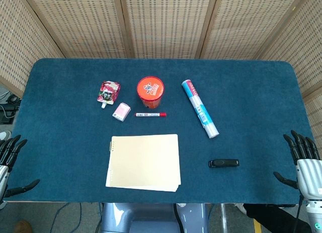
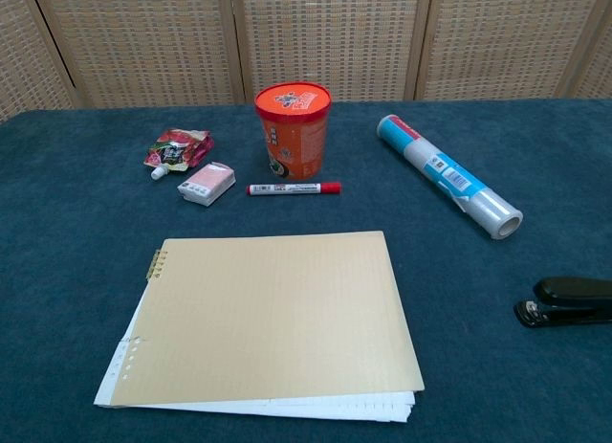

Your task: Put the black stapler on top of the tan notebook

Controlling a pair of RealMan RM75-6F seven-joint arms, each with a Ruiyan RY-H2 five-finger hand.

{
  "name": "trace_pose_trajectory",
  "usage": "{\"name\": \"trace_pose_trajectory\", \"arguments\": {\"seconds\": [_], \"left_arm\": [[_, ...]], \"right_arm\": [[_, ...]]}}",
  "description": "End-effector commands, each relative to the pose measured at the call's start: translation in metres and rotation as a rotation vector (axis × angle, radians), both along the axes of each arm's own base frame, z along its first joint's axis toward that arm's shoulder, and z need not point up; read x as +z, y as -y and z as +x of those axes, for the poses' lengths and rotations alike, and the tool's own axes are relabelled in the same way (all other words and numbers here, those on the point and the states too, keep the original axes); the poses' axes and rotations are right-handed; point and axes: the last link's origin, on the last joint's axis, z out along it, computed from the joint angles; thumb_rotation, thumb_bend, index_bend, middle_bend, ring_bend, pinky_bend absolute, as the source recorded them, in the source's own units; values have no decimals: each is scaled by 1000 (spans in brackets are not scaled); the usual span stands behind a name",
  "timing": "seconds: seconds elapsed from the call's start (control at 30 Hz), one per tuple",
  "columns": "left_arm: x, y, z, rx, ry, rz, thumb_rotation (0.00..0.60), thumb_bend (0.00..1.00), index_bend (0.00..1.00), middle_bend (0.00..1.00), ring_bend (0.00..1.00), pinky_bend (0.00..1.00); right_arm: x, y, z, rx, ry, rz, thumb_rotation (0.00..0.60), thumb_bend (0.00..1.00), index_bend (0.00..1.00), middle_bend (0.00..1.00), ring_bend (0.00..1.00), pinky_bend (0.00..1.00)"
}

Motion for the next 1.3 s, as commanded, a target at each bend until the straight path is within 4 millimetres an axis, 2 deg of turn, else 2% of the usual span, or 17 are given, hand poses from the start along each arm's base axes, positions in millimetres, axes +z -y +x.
{"name": "trace_pose_trajectory", "arguments": {"seconds": [0.03, 0.2, 0.33, 0.47, 0.53, 0.67, 0.8, 1.07, 1.3], "left_arm": [[0, 0, 0, -3, 2, 0, 600, 0, 0, 0, 0, 0], [0, -1, 0, -6, 3, -1, 600, 0, 0, 0, 0, 0], [5, -5, 0, -3, 21, 26, 600, 0, 0, 0, 0, 0], [3, -8, -2, 8, 19, 15, 600, 0, 0, 0, 0, 0], [1, -9, -2, 11, 16, 10, 600, 0, 0, 0, 0, 0], [0, -12, -3, 23, 14, 10, 600, 0, 0, 0, 0, 0], [1, -16, -6, 39, 15, 12, 600, 0, 0, 0, 0, 0], [1, -20, -9, 59, 20, 4, 600, 0, 0, 0, 0, 0], [2, -21, -9, 56, 26, 0, 600, 0, 0, 0, 0, 0]], "right_arm": [[0, 0, 0, -1, 2, 2, 600, 0, 0, 0, 0, 0], [-3, 2, 0, -4, 17, 22, 600, 0, 0, 0, 0, 0], [-16, 9, 1, 12, 30, 94, 600, 0, 7, 0, 0, 0], [-32, 23, 10, 68, 9, 192, 600, 27, 136, 106, 37, 5], [-44, 30, 17, 98, 6, 255, 600, 76, 186, 161, 87, 33], [-72, 44, 28, 136, -18, 361, 600, 178, 250, 251, 201, 161], [-100, 53, 33, 152, -77, 429, 600, 229, 277, 299, 251, 232], [-145, 63, 33, 138, -160, 508, 600, 342, 341, 361, 301, 266], [-163, 74, 27, 112, -222, 509, 600, 382, 380, 399, 335, 292]]}}
